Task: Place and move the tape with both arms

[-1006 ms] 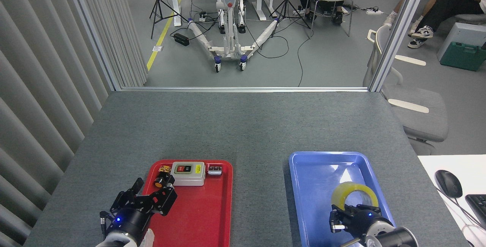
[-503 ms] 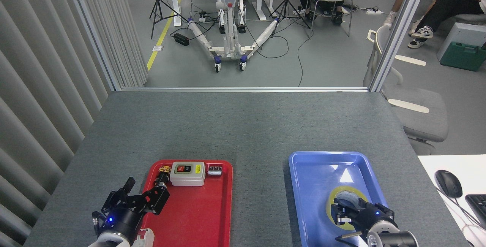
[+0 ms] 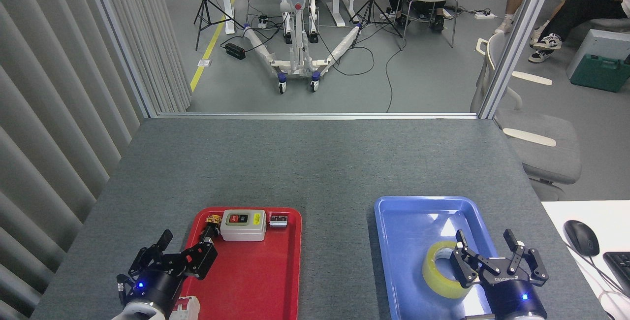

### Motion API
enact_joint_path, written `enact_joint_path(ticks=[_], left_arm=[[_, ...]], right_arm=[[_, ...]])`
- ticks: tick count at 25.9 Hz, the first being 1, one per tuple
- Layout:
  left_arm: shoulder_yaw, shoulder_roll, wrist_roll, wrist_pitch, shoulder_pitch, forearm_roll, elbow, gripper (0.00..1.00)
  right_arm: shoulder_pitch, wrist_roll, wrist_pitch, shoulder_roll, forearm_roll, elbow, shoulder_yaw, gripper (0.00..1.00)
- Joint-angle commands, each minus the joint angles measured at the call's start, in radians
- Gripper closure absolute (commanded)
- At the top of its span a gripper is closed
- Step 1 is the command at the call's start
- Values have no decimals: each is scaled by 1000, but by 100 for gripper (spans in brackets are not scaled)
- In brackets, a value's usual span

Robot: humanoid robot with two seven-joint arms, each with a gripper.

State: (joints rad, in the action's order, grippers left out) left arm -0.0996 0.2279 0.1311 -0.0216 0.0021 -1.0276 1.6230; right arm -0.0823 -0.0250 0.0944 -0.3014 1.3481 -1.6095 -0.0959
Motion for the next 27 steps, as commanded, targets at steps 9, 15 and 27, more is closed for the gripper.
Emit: enact_joint_path(ticks=[9,15,27], left_arm=[[3,-4,-1,0,2,-3,0,0],[3,-6,-16,15,6,-32,11,0],[37,-42,-286,34,78,-258,43,0]], right_arm=[[-45,120,14,4,-4,10,-4,0],[-48,106,14,5,-3,10,-7,0],[-51,106,14,16,-1,10,-10,0]])
